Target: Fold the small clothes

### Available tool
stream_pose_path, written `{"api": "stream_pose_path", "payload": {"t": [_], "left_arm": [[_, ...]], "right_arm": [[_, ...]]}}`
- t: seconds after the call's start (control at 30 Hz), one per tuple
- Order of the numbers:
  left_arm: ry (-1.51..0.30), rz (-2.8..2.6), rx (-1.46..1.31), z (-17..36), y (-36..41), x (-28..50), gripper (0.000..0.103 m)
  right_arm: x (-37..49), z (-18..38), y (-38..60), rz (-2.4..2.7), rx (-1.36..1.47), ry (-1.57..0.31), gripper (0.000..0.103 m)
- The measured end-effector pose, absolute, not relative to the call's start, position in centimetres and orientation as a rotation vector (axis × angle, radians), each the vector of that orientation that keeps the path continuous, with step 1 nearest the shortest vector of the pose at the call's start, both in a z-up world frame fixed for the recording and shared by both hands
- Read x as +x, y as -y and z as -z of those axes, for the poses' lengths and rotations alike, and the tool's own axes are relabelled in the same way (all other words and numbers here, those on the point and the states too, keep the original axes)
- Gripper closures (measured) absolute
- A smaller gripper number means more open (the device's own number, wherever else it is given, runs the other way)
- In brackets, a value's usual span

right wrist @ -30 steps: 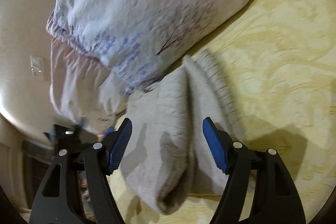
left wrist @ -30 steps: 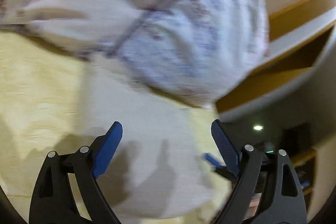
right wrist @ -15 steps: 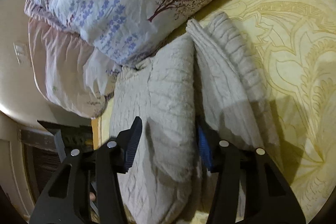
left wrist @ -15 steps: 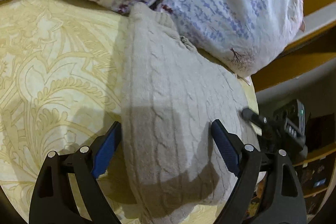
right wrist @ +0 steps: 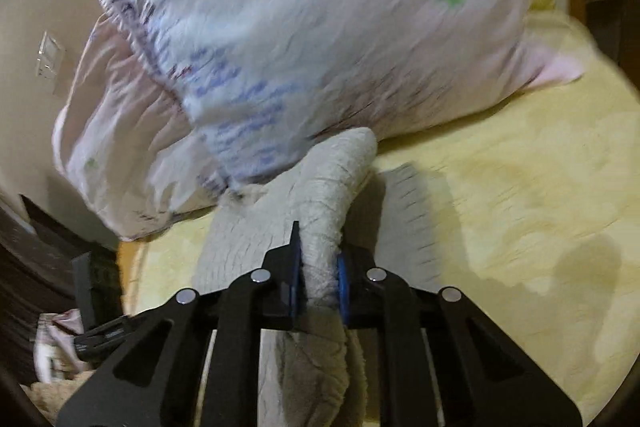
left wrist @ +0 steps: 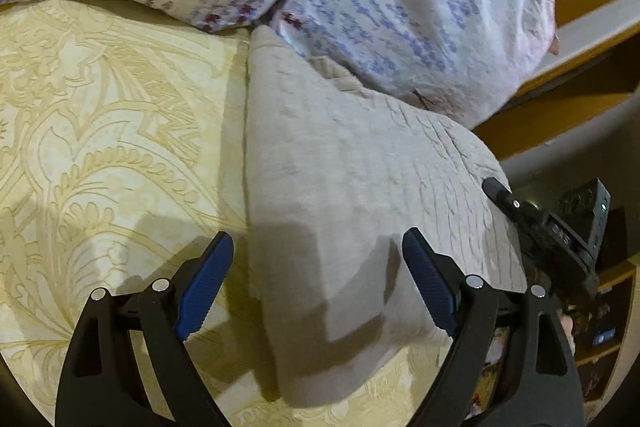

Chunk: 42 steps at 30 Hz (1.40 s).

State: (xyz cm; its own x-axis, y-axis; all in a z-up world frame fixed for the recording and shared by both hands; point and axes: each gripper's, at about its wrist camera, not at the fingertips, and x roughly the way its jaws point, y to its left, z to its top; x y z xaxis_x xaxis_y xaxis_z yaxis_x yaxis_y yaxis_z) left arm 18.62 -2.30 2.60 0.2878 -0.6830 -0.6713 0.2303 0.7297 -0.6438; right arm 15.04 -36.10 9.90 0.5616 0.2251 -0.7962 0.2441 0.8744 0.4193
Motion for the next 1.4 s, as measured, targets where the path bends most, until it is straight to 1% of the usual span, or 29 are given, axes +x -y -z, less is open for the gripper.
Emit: {"api": "stream_pose_path", "payload": {"t": [0.07,0.13,0.2,0.23,0.27,0.3,0.33,0.37,0.53,0.6,0.63,0.67,0.7,0.73,0.77,0.8,0.9,0.97,1.03,1.1,1.17,1.2,1.23,1.27,1.3,1.33,1.37,1.4], "left_arm": [[-1.127,0.671,-0.454,-2.6,2.7,18.3,0.016],[-1.139,0.701,-0.443,-2.5,3.2,17.9,0.016],[-1.159,0.734,-0.417,-2.4,3.8,17.5,0.017],[-1.161,0.745,-0.409,-2.5,4.0,17.3,0.017],[-1.159,0.755,-0.405,-2.6,4.0,17.1,0.017],[-1.157,0.762,-0.404,-2.7,4.0,17.0,0.017],[-1.157,0.769,-0.405,-2.6,4.0,16.8,0.017],[-1.163,0.773,-0.41,-2.6,3.9,16.6,0.017],[-1.192,0.788,-0.454,-2.0,3.4,15.7,0.018],[-1.205,0.787,-0.455,-1.7,3.0,15.2,0.023],[-1.214,0.788,-0.456,-1.5,2.9,15.0,0.025],[-1.22,0.788,-0.455,-1.6,2.9,14.9,0.03],[-1.228,0.786,-0.451,-1.7,2.9,14.7,0.034],[-1.236,0.791,-0.447,-1.7,2.9,14.6,0.038],[-1.242,0.793,-0.448,-1.7,2.9,14.5,0.045],[-1.25,0.798,-0.455,-1.7,2.8,14.4,0.053],[-1.261,0.807,-0.466,-1.7,2.5,14.3,0.062],[-1.264,0.82,-0.457,-1.9,2.4,14.1,0.064],[-1.273,0.826,-0.439,-1.7,2.7,14.0,0.065],[-1.287,0.828,-0.42,-1.4,3.1,13.8,0.066],[-1.303,0.826,-0.411,-1.2,2.7,13.5,0.066],[-1.304,0.829,-0.412,-1.2,2.7,13.6,0.066],[-1.304,0.836,-0.417,-1.4,2.8,13.8,0.066],[-1.294,0.848,-0.426,-1.8,2.7,13.9,0.066],[-1.279,0.854,-0.437,-2.3,2.4,14.1,0.061],[-1.266,0.861,-0.456,-2.7,2.1,14.4,0.055],[-1.241,0.869,-0.496,-3.2,1.6,15.0,0.037],[-1.214,0.866,-0.524,-3.6,1.2,15.4,0.027]], "right_arm": [[14.9,-8.7,37.1,0.057,0.509,-1.029,0.089],[15.2,-6.2,37.5,0.092,0.474,-1.114,0.088],[15.2,-5.3,37.7,0.092,0.495,-1.131,0.084],[15.1,-5.6,38.0,0.093,0.522,-1.123,0.078],[14.9,-5.9,38.2,0.092,0.542,-1.115,0.07],[14.5,-6.5,38.6,0.08,0.573,-1.098,0.066],[13.9,-7.0,38.9,0.062,0.603,-1.085,0.056],[13.4,-7.2,39.1,0.048,0.618,-1.082,0.051],[9.2,-7.6,39.6,-0.03,0.697,-1.092,0.051],[7.6,-7.4,39.3,-0.046,0.728,-1.094,0.051],[7.3,-7.2,38.9,-0.051,0.736,-1.095,0.054],[6.9,-7.0,38.5,-0.062,0.742,-1.096,0.067],[6.8,-6.8,38.0,-0.073,0.729,-1.102,0.075],[6.7,-6.9,37.4,-0.067,0.694,-1.107,0.092],[6.5,-7.1,37.3,-0.059,0.662,-1.102,0.094],[6.3,-8.0,37.1,-0.039,0.629,-1.058,0.094],[5.6,-10.8,37.5,-0.012,0.591,-0.929,0.095],[5.6,-10.9,37.5,0.018,0.544,-0.942,0.095],[5.8,-8.4,37.8,0.08,0.507,-1.062,0.095],[5.4,-6.0,38.3,0.109,0.532,-1.135,0.095],[5.1,-5.6,38.7,0.096,0.583,-1.128,0.094],[5.1,-5.8,39.1,0.078,0.61,-1.129,0.092],[5.3,-6.2,39.4,0.069,0.631,-1.128,0.082],[5.3,-6.6,39.7,0.07,0.646,-1.12,0.07],[5.6,-7.4,40.5,0.072,0.674,-1.085,0.061],[5.9,-8.0,41.1,0.071,0.696,-1.048,0.046],[6.2,-8.4,41.6,0.071,0.717,-1.02,0.04],[7.1,-8.7,42.3,0.071,0.755,-0.994,0.04]]}}
